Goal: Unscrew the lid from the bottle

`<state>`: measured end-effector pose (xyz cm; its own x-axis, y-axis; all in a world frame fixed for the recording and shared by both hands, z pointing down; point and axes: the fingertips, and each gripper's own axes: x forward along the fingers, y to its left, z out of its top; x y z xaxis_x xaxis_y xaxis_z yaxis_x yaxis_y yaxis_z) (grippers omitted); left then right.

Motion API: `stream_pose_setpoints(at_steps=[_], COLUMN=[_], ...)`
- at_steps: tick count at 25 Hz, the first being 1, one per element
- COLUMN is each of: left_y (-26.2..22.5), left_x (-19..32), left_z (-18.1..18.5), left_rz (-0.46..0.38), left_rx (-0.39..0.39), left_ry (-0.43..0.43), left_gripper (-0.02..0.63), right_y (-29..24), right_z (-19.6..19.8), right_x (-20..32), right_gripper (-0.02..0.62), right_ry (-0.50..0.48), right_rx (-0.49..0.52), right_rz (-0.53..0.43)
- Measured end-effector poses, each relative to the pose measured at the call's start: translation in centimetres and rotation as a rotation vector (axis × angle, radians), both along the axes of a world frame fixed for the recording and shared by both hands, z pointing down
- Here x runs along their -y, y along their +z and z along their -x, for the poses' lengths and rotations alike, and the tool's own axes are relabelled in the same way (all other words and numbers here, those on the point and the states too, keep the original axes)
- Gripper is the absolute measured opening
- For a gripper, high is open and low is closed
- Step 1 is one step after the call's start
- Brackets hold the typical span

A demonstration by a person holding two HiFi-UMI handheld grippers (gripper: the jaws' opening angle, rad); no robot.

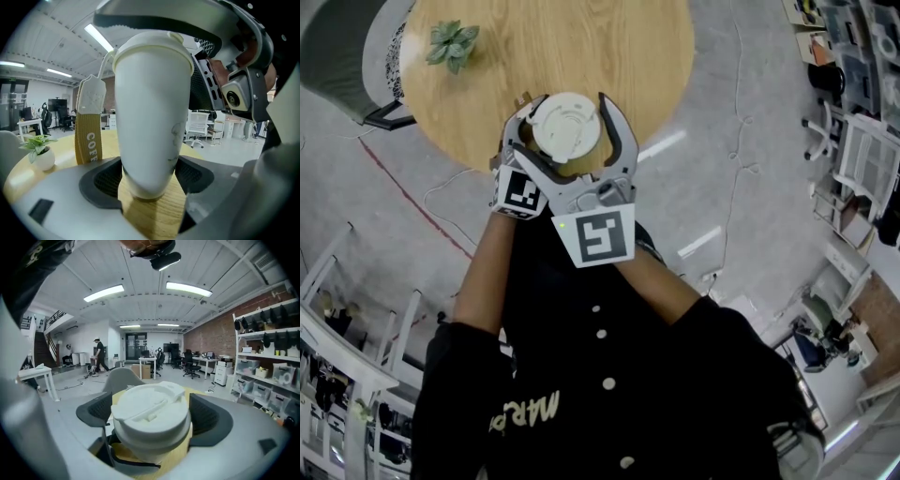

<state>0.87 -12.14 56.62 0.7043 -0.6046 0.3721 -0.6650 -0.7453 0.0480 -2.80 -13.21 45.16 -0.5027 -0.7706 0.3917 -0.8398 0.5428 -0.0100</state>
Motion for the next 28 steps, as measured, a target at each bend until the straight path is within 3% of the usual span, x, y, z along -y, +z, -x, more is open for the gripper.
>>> stream_pose_setpoints(at_steps=[2, 7, 10, 12, 15, 18, 21, 25, 28], left_y=[0.0, 1.5, 1.4, 0.0, -0.1, 0.0, 0.2, 0.2, 0.3], left_x=[0.1, -0.6, -0.6, 0.0, -0.1, -0.1, 0.0, 0.1, 0.0], left_z=[0.0, 0.4, 0.5, 0.2, 0.0, 0.1, 0.2, 0.2, 0.2], left_rz=[-0.002, 0.007, 0.005, -0.013, -0.014, -0.013, -0.004, -0.004, -0.005], left_rx=[0.0, 0.026, 0.031, 0.021, 0.005, 0.019, 0.011, 0.01, 0.017], left_ry=[0.0, -0.002, -0.006, -0.011, -0.014, -0.008, -0.019, -0.022, -0.019], left_gripper=[0.348, 0.347, 0.347, 0.347, 0.347, 0.347, 0.347, 0.347, 0.347], right_y=[-0.1, -0.1, -0.9, -1.9, -2.8, -2.6, -1.9, -1.6, -1.2], right_z=[-0.3, -0.2, 0.2, 0.7, 1.5, 1.8, 1.8, 1.6, 1.4], right_x=[0.2, 0.3, 0.5, 0.5, -0.5, -1.8, -2.4, -2.6, -2.3], right_gripper=[0.458, 0.46, 0.465, 0.465, 0.465, 0.465, 0.465, 0.465, 0.466], right_ry=[0.008, -0.01, -0.101, -0.252, -0.577, -0.914, -1.088, -1.135, -1.052], right_rx=[-0.004, 0.012, 0.041, 0.047, 0.065, 0.096, 0.099, 0.09, 0.109], right_rz=[-0.017, -0.026, -0.073, -0.147, -0.21, -0.181, -0.109, -0.079, -0.029])
